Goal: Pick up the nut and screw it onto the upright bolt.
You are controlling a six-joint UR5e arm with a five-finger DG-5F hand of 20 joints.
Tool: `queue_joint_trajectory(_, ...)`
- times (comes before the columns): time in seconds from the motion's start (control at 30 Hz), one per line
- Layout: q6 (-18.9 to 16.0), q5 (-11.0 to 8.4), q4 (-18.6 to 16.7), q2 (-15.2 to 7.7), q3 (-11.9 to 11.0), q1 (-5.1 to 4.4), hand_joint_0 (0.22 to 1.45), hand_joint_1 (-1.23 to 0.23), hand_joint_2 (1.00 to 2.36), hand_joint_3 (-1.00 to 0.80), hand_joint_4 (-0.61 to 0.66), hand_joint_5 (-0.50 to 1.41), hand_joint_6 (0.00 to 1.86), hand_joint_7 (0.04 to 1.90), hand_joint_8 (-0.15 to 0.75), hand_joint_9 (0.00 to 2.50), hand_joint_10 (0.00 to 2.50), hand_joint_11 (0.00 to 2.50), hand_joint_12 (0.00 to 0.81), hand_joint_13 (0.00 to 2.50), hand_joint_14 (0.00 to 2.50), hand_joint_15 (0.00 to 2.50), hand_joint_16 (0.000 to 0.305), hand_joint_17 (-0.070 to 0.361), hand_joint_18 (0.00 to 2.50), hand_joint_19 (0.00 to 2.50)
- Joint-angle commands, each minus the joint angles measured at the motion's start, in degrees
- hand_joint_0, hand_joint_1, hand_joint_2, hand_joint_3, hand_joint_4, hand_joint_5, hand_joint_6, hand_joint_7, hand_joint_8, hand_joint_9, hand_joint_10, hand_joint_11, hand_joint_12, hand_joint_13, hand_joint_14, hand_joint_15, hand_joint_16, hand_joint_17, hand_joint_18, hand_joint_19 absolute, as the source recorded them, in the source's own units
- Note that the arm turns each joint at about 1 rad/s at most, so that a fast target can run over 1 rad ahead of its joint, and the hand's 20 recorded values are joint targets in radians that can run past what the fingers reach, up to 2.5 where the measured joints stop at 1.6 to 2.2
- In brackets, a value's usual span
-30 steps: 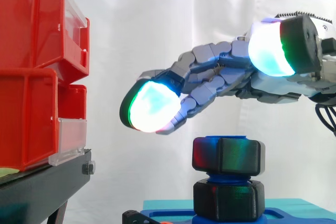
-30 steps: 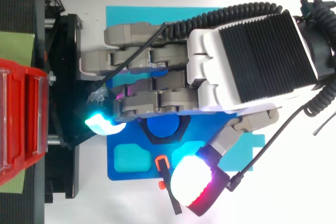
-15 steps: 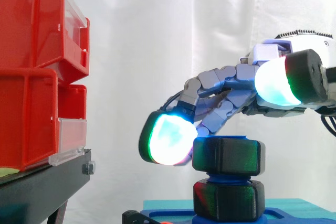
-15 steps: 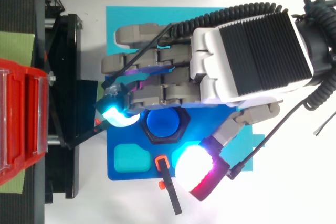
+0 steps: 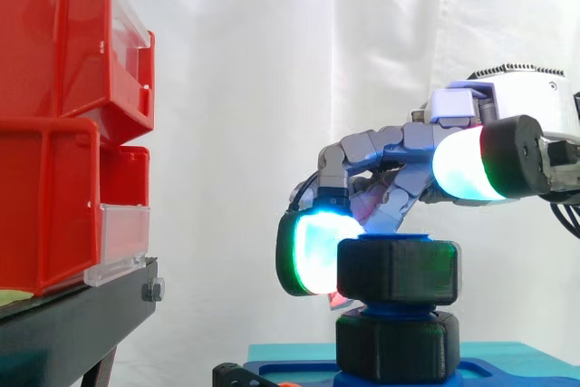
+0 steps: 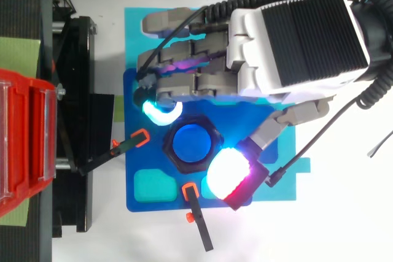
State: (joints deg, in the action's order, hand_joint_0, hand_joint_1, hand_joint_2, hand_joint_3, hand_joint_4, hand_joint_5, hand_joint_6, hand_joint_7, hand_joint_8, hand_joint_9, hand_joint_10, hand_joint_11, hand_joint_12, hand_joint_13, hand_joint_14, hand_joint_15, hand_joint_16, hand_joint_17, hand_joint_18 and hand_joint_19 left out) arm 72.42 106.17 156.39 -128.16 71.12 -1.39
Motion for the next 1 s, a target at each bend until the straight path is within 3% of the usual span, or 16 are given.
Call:
queue_joint_trajectory(0.0,0.0,0.01,-0.2,0.0,0.0,0.34,0.54,-0.27,1.0,-0.5,0.2,0.02,0.54,1.36,0.258,0.91,0.0,0.0,0.21,0.58,0.0,0.0,0.014,0.033,0.19,0.0)
queue_joint_trajectory(0.4,-0.2,0.27,-1.5,0.0,0.0,1.39,0.55,-0.27,1.0,-0.5,0.17,0.05,0.6,1.25,0.247,1.14,0.0,0.0,0.155,0.74,0.0,0.0,0.007,0.016,0.36,0.0)
queue_joint_trajectory(0.5,-0.2,0.27,-1.6,0.0,0.0,1.57,0.54,-0.26,1.0,-0.5,0.19,0.04,0.51,1.39,0.253,1.13,0.0,0.0,0.16,0.73,0.0,0.0,0.008,0.018,0.35,0.0)
queue_joint_trajectory(0.63,-0.2,0.62,-1.5,0.0,-0.8,1.83,0.53,-0.23,1.0,-0.5,0.18,-0.01,0.5,1.22,0.26,1.03,0.0,0.0,0.186,0.68,0.0,0.0,0.012,0.027,0.28,0.0)
queue_joint_trajectory(0.73,-0.2,1.32,-1.2,0.0,-3.0,1.83,0.52,-0.22,1.0,-0.5,0.25,-0.05,0.5,1.02,0.258,0.96,0.0,0.0,0.213,0.63,0.0,0.0,0.015,0.034,0.24,0.0)
queue_joint_trajectory(0.87,-0.1,1.68,-0.7,0.0,-3.7,1.39,0.51,-0.21,1.0,-0.5,0.24,-0.09,0.5,0.78,0.239,0.87,0.0,0.0,0.224,0.58,0.0,0.0,0.018,0.041,0.19,0.0)
queue_joint_trajectory(0.97,-0.1,1.5,-0.9,0.0,-3.7,0.78,0.5,-0.2,1.0,-0.5,0.24,-0.09,0.5,0.74,0.235,0.84,0.0,0.0,0.231,0.56,0.0,0.0,0.019,0.044,0.16,0.0)
